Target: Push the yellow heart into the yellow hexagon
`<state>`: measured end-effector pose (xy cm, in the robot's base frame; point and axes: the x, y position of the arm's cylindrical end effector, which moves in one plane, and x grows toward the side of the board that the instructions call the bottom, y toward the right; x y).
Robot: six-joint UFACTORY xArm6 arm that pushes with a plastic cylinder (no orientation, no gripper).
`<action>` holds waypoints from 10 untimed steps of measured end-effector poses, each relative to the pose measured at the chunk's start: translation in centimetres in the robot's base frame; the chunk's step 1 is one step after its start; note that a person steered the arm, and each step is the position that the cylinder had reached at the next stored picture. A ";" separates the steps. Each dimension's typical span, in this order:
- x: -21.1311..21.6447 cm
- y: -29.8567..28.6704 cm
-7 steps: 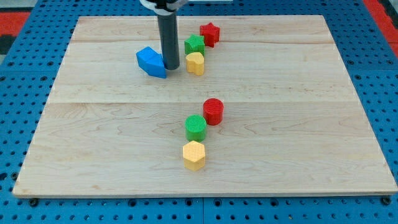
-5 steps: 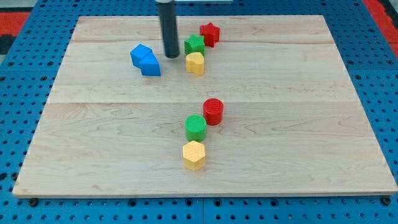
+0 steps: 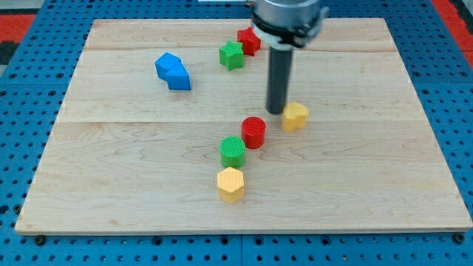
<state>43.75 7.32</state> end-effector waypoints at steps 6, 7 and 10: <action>2.0 11.6; -0.2 15.1; 6.4 6.1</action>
